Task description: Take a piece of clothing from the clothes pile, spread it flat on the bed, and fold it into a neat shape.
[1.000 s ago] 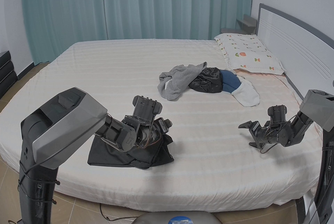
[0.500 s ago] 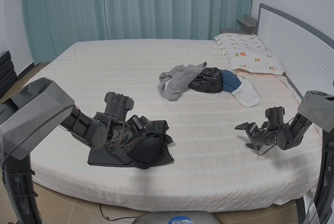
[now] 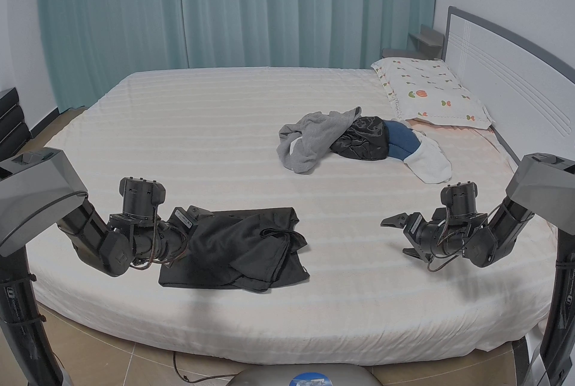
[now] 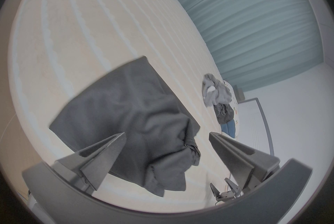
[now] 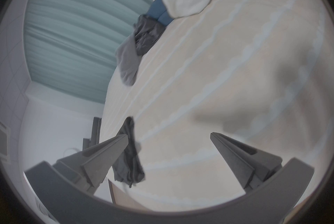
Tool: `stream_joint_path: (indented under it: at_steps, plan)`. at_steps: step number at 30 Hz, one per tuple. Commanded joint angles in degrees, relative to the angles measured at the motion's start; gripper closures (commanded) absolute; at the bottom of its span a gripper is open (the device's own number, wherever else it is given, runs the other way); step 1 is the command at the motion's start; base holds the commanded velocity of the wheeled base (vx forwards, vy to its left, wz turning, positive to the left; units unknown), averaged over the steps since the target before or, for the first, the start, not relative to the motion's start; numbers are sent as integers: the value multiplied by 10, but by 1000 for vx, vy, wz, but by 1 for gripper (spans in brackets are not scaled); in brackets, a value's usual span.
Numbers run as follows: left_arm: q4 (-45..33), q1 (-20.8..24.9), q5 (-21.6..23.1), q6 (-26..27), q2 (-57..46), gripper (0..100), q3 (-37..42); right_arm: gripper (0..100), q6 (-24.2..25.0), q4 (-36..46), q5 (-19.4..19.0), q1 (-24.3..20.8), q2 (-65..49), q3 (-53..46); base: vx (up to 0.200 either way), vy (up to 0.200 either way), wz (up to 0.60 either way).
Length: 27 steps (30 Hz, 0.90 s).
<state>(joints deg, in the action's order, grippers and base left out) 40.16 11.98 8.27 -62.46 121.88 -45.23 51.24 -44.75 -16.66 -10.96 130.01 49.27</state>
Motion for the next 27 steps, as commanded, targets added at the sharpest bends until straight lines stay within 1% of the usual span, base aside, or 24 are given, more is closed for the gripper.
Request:
stream_joint_path:
  at_steps: [1, 4, 10, 14, 18, 26, 27]
  plan:
    - [11, -24, 8, -2, 2, 0, 24, 0, -1, -13, 1, -48, -25, -25, 0, 200, 0]
    - [12, -34, 11, -1, 8, 0, 20, 0, -3, -19, 5, -78, -24, -25, 0, 200, 0]
    - [26, -57, 16, 1, 39, 0, 8, 0, -24, -22, 5, -106, -20, -37, 0, 200, 0]
    - [24, -57, 25, 2, 41, 0, 6, 0, -31, -36, 5, -114, -12, -36, 0, 200, 0]
    - [24, -57, 25, 2, 41, 0, 6, 0, -31, -40, 6, -122, -16, -34, 0, 200, 0]
    - [26, -57, 25, 5, 41, 0, 9, 0, -36, -41, 6, -126, -10, -37, 0, 200, 0]
    - [26, -57, 25, 5, 41, 0, 9, 0, -39, -41, 6, -125, -8, -37, 0, 0, 0]
